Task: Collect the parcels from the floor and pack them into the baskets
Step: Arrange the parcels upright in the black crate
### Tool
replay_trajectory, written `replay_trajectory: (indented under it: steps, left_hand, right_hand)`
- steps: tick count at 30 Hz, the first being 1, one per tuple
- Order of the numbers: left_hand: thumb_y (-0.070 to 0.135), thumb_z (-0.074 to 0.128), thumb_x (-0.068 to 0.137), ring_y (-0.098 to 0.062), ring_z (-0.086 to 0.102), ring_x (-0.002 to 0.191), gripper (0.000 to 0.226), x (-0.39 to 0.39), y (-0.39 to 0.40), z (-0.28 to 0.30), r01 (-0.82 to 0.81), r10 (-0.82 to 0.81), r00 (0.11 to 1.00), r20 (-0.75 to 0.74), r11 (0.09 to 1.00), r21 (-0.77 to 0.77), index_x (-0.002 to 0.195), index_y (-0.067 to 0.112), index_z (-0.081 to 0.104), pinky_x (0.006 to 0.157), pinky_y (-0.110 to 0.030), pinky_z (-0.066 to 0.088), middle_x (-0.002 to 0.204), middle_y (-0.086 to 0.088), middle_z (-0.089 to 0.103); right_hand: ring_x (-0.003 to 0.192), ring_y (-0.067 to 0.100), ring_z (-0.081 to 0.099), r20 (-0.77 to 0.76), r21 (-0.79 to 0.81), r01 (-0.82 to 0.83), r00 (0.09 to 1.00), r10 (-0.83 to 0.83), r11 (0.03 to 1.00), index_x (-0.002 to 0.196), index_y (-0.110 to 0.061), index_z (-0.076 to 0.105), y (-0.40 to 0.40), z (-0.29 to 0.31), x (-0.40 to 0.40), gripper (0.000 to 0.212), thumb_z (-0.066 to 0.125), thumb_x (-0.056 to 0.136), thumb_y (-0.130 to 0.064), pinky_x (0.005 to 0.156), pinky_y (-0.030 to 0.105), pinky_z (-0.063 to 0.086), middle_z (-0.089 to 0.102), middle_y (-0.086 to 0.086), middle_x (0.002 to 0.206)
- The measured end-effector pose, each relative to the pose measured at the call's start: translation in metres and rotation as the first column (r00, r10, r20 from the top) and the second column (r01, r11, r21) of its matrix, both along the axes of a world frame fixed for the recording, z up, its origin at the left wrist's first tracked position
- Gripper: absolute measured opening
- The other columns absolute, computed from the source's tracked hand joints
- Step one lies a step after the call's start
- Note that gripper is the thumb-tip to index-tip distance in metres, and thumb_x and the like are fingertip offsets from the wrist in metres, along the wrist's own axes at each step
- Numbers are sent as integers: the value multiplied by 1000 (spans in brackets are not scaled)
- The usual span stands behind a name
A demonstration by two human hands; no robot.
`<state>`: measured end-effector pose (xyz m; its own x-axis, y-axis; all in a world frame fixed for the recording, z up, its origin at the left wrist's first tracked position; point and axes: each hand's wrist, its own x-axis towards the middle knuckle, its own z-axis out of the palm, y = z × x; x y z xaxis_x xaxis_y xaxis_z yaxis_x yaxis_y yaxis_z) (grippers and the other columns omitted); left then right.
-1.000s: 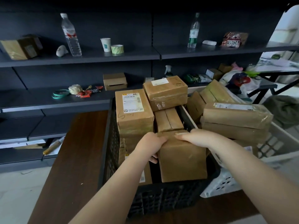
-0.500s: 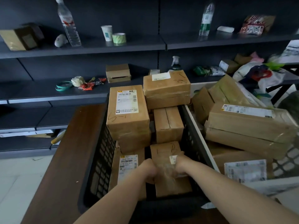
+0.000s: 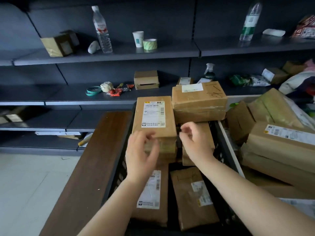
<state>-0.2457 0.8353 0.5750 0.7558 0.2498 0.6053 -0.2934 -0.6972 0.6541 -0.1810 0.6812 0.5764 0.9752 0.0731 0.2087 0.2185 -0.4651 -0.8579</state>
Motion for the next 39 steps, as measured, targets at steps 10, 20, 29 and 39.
replay_trajectory:
  steps: [10, 20, 29, 39]
  left_hand:
    - [54, 60, 81, -17, 56, 95, 64, 48, 47, 6, -369, -327, 696, -639, 601, -709, 133, 21, 44, 79, -35, 47, 110, 3, 59]
    - [52, 60, 82, -19, 48, 98, 65, 70, 48, 2, -368, -324, 733, -598, 550, -750, 136, 24, 38, 96, -51, 46, 103, 3, 48]
    - [61, 54, 79, -16, 57, 86, 46, 33, 50, 47, -185, -315, 764, -563, 729, -659, 113, 33, 41, 63, -35, 50, 99, 9, 53]
    - [69, 47, 78, -17, 69, 70, 56, -42, 33, 45, -79, -405, 448, -797, 870, -487, 124, 39, 39, 69, -38, 60, 98, 6, 59]
  right_hand:
    - [124, 27, 44, -715, 401, 133, 664, 219, 906, 137, -29, 43, 39, -4, 38, 87, 44, 68, -83, 103, 44, 32, 48, 1, 140]
    - [101, 20, 58, -641, 580, 229, 720, 265, 782, 122, -31, 54, 61, -16, 43, 52, 54, 79, -61, 66, 35, 41, 63, 1, 116]
    - [108, 28, 55, -558, 524, 53, 775, 296, 850, 106, -35, 58, 13, 45, 25, 39, 62, 72, -54, 93, 53, 41, 62, 1, 116]
    - [102, 30, 60, -725, 303, -66, 631, 275, 951, 106, -31, 60, -39, 42, -63, 76, 71, 39, -66, 72, 50, 56, 66, 10, 110]
